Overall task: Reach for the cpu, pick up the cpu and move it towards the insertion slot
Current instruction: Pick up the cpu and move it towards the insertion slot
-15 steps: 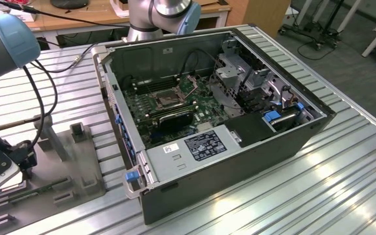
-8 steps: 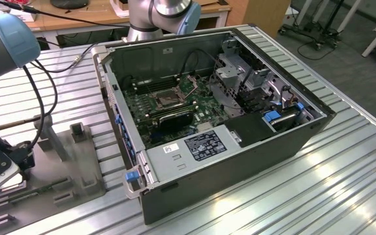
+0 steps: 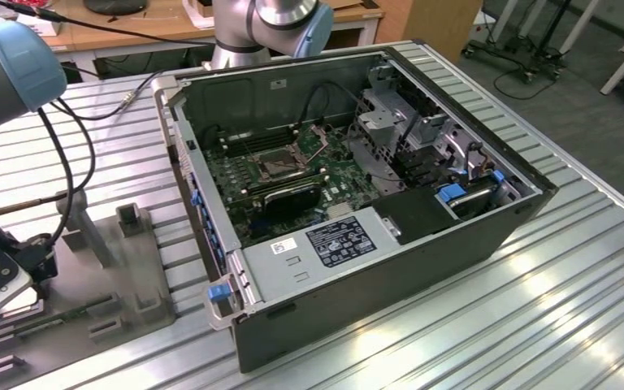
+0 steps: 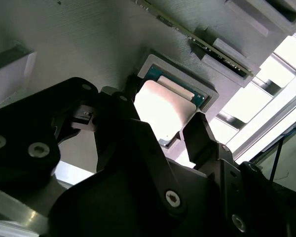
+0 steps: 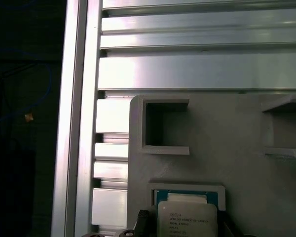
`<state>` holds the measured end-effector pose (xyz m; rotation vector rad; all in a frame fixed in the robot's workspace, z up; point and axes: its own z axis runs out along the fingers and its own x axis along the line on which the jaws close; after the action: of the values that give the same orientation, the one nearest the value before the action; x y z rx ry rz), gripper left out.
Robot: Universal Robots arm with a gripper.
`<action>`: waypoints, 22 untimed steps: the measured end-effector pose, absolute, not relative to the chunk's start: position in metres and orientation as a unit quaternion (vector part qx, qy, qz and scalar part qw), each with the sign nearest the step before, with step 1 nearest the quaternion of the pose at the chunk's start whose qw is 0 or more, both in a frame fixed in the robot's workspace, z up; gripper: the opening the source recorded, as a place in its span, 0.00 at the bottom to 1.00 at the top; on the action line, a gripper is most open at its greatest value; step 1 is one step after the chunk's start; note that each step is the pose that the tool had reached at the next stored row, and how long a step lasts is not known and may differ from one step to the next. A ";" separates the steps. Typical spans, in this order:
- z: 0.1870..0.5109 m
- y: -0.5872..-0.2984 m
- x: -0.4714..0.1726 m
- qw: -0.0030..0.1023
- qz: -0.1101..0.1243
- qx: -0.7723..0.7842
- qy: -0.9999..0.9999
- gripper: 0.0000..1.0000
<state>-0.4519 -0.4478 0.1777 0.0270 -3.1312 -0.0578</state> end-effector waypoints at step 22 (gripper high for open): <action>0.178 -0.448 -0.452 0.005 -0.018 0.008 -1.000 0.55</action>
<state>-0.4519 -0.4476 0.1778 0.0259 -3.1311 -0.0577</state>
